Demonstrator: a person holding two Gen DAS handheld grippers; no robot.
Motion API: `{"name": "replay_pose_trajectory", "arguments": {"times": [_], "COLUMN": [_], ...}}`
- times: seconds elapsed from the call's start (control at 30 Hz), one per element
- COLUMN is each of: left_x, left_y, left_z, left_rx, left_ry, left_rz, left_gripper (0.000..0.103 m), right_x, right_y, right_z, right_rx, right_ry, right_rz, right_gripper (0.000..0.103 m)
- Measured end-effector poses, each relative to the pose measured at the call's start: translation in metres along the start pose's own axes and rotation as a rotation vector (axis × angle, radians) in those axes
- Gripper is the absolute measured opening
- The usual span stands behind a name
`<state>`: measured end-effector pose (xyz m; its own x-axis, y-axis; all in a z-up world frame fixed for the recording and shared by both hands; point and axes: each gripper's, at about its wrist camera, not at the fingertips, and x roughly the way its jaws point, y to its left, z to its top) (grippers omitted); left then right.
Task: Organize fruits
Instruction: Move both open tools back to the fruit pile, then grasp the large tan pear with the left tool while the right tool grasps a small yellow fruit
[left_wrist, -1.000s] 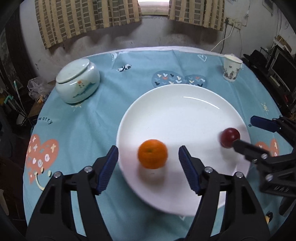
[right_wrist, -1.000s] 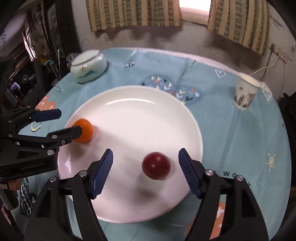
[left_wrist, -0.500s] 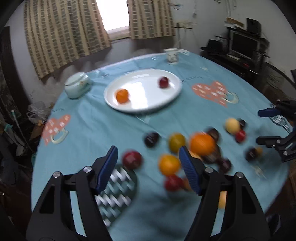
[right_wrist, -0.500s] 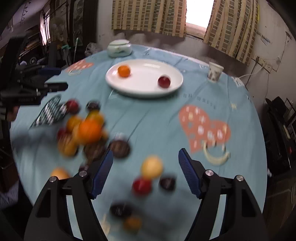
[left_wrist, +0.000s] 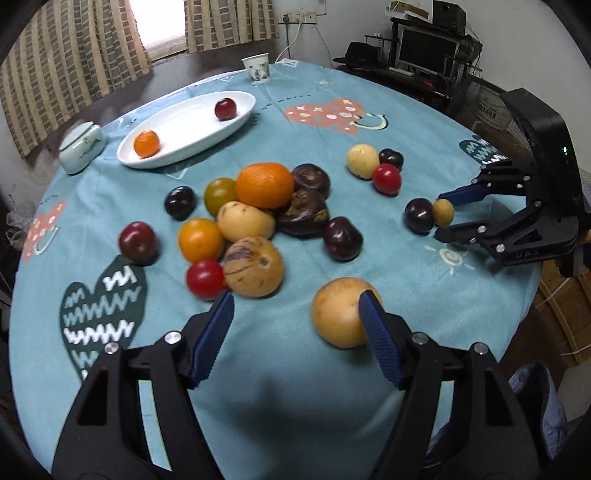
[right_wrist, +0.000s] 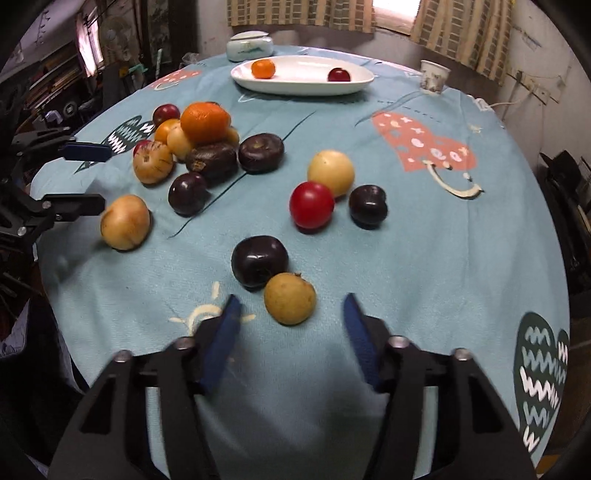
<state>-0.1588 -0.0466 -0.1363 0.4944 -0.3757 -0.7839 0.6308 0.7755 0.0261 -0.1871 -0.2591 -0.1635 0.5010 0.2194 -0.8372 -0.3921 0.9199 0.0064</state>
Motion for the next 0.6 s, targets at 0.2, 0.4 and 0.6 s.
{"name": "replay_pose_trajectory", "arguments": {"times": [0.2,0.4,0.6], "left_x": [0.005,0.023,0.032], "left_y": [-0.016,-0.026,-0.029], "left_z": [0.004,0.003,0.001], "left_rx": [0.032,0.035,0.026], "left_ry": [0.021,0.073,0.087], "left_rz": [-0.030,-0.025,-0.006], "left_gripper": [0.072,0.072,0.056], "right_x": [0.000,0.000,-0.001], "right_y": [-0.004,-0.005,-0.007], "right_z": [-0.002,-0.004,-0.005], "right_rx": [-0.011,-0.020,-0.011], "right_ry": [-0.018,-0.035,-0.047], "right_rz": [0.039,0.047,0.052], "right_gripper": [0.030,0.029,0.029]}}
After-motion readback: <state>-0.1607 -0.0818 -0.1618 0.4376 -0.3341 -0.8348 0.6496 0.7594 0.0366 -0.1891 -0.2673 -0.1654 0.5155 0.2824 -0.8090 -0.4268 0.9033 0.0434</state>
